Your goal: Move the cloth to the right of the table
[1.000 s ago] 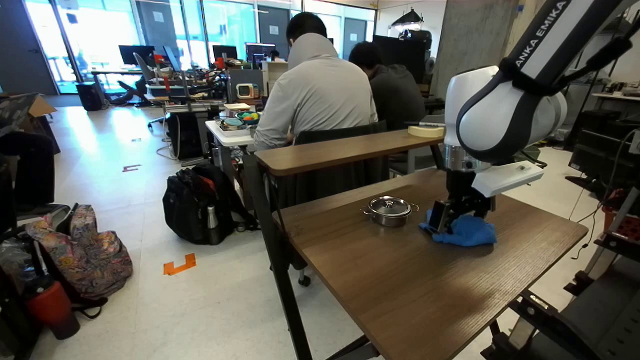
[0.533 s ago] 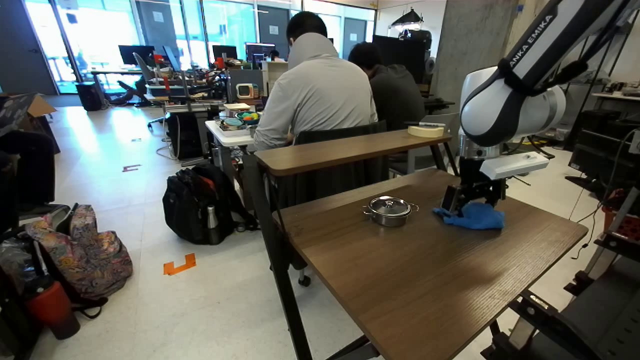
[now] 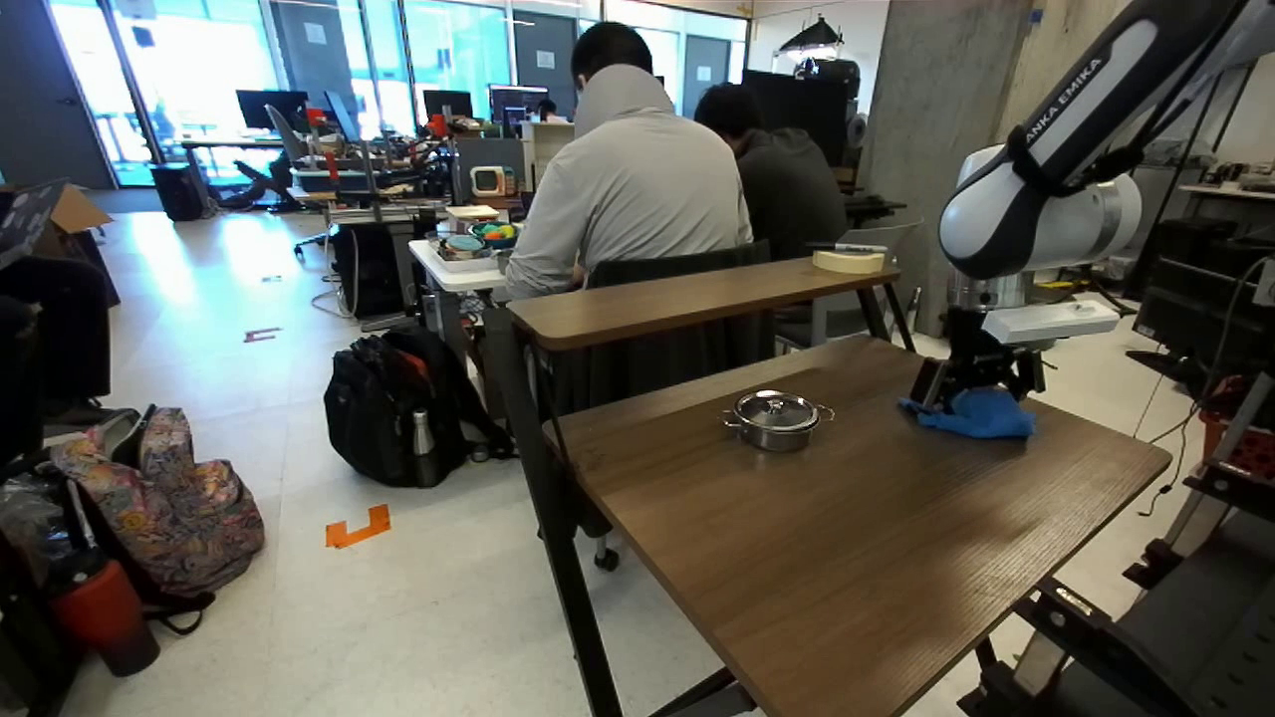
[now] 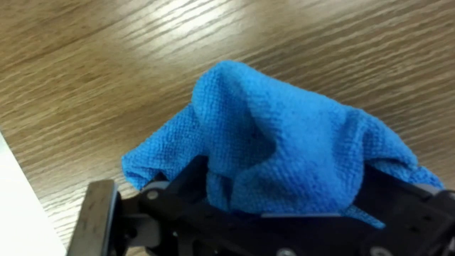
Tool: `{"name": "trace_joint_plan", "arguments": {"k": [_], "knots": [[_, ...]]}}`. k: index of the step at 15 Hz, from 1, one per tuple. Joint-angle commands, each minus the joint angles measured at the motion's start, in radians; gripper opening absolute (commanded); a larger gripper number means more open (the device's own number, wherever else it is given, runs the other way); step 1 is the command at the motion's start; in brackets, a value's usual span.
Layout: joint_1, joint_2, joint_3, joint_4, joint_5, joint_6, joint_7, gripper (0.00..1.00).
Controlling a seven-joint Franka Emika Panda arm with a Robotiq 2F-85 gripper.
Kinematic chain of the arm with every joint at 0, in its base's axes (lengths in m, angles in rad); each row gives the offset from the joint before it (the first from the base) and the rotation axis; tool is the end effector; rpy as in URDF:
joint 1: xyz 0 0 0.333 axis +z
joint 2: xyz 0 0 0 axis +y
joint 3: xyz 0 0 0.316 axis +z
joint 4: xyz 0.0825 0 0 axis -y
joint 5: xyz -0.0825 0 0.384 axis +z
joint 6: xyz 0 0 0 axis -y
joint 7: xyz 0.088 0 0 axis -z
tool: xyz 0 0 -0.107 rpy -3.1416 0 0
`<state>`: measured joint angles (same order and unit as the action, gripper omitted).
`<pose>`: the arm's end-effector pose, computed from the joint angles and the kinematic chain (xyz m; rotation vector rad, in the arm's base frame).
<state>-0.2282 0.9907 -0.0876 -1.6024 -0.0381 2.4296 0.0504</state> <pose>0.6194 -0.1985 0.0346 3.0190 -0.4590 -0.2642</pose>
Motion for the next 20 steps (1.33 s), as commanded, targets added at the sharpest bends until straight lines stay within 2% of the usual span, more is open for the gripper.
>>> {"name": "trace_joint_plan", "arguments": {"k": [1, 6, 10, 15, 18, 19, 20], "knots": [[-0.032, 0.055, -0.003, 0.082, 0.044, -0.051, -0.033, 1.0], [-0.04, 0.0, -0.009, 0.031, 0.036, -0.039, -0.059, 1.0], [-0.049, -0.125, -0.006, -0.13, 0.034, 0.024, -0.115, 1.0], [-0.069, -0.304, 0.008, -0.387, 0.04, 0.19, -0.192, 1.0], [-0.024, -0.384, -0.029, -0.534, -0.014, 0.295, -0.212, 1.0], [-0.041, -0.298, -0.017, -0.401, 0.017, 0.218, -0.196, 1.0], [-0.038, -0.324, -0.017, -0.446, 0.01, 0.244, -0.2, 1.0]]}}
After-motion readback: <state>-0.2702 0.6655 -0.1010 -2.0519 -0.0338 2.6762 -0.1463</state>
